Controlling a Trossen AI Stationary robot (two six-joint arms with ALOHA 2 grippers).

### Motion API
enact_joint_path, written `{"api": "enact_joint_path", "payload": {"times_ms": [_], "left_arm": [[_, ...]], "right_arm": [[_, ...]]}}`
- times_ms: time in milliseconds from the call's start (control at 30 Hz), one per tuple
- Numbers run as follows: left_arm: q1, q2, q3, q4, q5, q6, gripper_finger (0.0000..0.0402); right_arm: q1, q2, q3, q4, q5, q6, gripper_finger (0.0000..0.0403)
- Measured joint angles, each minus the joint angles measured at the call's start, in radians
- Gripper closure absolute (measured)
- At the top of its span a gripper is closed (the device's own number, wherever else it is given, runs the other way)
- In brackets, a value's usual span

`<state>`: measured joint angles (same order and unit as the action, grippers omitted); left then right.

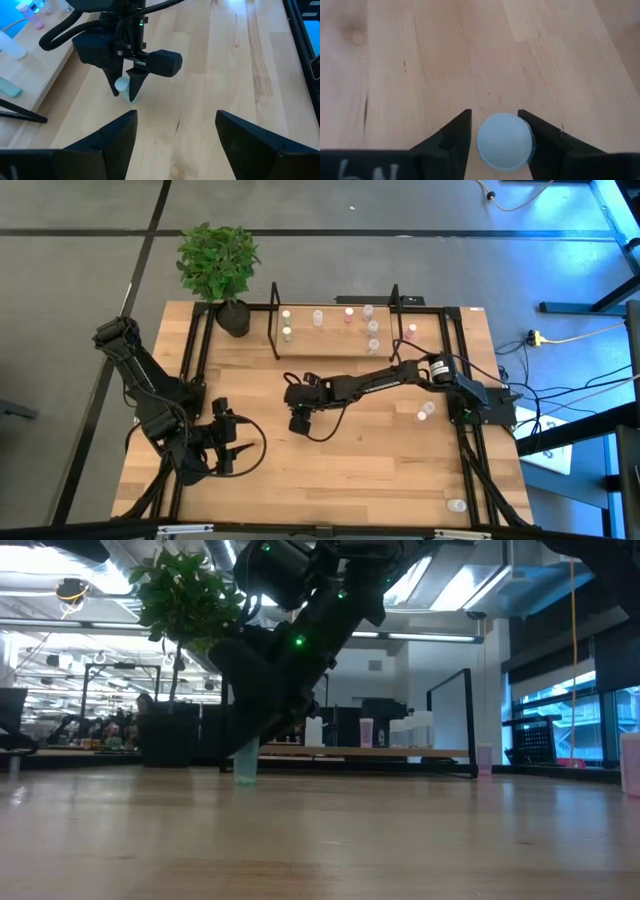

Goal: Pick and place medicine bottles onto shelf by color
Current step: Put the blue medicine bottle on the shelf aligned with the other blue medicine bottle

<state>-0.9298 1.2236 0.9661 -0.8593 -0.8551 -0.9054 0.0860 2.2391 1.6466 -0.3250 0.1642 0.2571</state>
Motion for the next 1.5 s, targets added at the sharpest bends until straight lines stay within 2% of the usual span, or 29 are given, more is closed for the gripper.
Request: {"api": "enact_joint_path", "payload": {"times_ms": [333,500,1000,1067,1300,1400,1500], "left_arm": [[0.000,0.000,0.000,0.000,0.000,0.000,0.0138],[0.000,0.000,0.000,0.000,0.000,0.000,0.0138],[0.000,0.000,0.000,0.000,0.000,0.000,0.0138],[0.000,0.000,0.000,0.000,0.000,0.000,0.0138],[0.001,0.001,-0.010,-0.005,-0.060,0.000,0.0138],[0.017,0.001,-0.057,0.016,-0.108,-0.001,0.0138],[0.057,0.002,-0.114,0.066,-0.104,-0.001,0.0138]], "right_arm": [[-0.003,0.000,0.004,-0.003,0.000,-0.005,0.0182],[-0.006,-0.001,0.048,-0.040,0.000,-0.027,0.0178],[-0.005,-0.002,0.326,-0.388,0.001,-0.061,0.0178],[-0.002,-0.006,0.354,-0.412,0.041,-0.081,0.0178],[0.060,-0.075,0.394,-0.528,0.326,-0.096,0.0178],[0.090,-0.120,0.394,-0.593,0.388,-0.052,0.0178],[0.123,-0.162,0.394,-0.640,0.440,-0.025,0.0178]]}}
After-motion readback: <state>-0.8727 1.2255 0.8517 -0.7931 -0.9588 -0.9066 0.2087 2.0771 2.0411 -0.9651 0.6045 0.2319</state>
